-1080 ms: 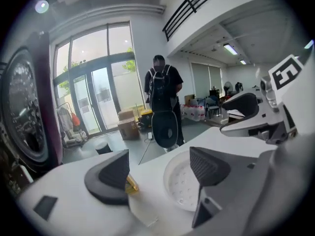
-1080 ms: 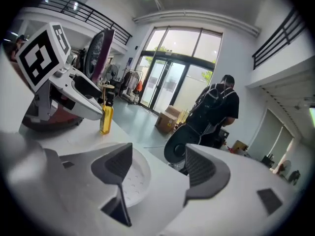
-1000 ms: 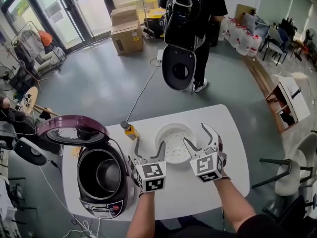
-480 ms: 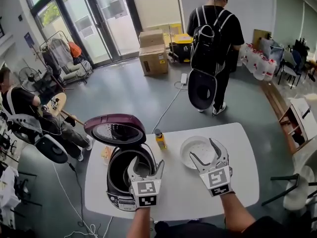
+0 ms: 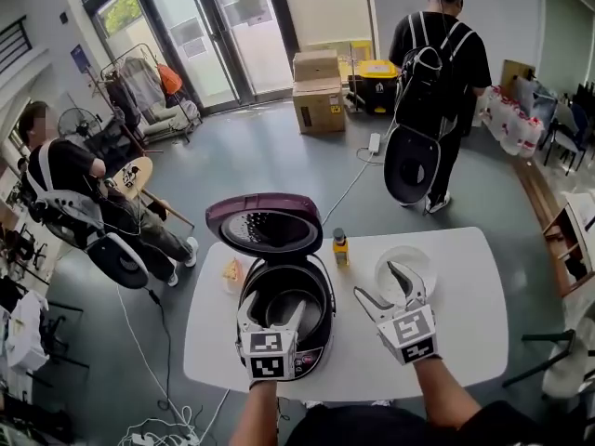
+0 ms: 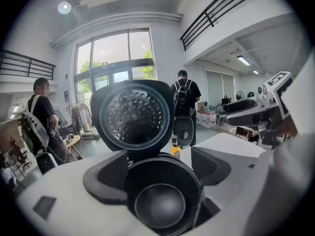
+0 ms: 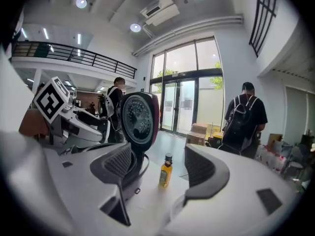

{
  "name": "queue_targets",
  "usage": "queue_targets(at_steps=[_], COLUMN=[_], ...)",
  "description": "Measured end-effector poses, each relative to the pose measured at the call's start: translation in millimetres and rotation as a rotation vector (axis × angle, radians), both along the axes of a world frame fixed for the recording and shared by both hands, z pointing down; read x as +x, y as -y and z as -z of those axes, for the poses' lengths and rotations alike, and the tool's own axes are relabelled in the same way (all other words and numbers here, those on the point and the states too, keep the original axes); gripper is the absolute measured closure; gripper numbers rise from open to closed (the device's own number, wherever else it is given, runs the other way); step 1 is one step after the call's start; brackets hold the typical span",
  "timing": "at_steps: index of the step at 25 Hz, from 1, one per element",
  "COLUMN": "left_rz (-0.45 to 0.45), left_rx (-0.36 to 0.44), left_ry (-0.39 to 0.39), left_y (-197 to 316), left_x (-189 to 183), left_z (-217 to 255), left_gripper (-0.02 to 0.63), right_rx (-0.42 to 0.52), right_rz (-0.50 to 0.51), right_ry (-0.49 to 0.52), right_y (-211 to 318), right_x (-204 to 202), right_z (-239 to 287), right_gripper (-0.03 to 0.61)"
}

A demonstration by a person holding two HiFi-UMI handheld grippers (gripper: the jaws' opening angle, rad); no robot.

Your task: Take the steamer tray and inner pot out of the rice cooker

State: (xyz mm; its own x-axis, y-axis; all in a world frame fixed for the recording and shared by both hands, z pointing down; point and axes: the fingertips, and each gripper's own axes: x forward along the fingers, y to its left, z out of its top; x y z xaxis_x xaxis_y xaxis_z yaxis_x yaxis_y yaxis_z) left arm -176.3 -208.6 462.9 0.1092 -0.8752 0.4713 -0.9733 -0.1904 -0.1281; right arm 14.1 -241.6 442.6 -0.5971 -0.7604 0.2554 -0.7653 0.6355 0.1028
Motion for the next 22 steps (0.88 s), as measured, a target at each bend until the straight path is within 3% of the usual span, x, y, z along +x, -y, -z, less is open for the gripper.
queue_targets(at_steps=[8, 12, 17, 19, 22], left_rz=[0.005, -0.033, -0.063, -0.041, 0.000], left_rx=[-0.108, -0.168, -0.301, -0.329, -0.374], left_ry=[-0.081, -0.173, -0.384, -0.489, -0.642], left_y=[-4, -4, -13, -15, -16], left_x=[-64, -83, -111, -123, -138], left_z=[-34, -47, -69, -77, -90], left_gripper=[0.219, 0.221, 0.236, 0.297, 0.310], right_rx=[-0.282, -0.475, -0.706, -0.791, -0.903], right_rz=[0.107, 0.149, 0.147, 0.133, 0.118], right_ry=[0.152, 0.191, 0.357, 0.442, 0.557], right_y=[-12, -18, -19, -19, -21], right_x=[-61, -81, -96, -98, -101], right_z=[-33, -61, -88, -96, -105], right_gripper=[0.245, 0.247, 0.256, 0.269, 0.288])
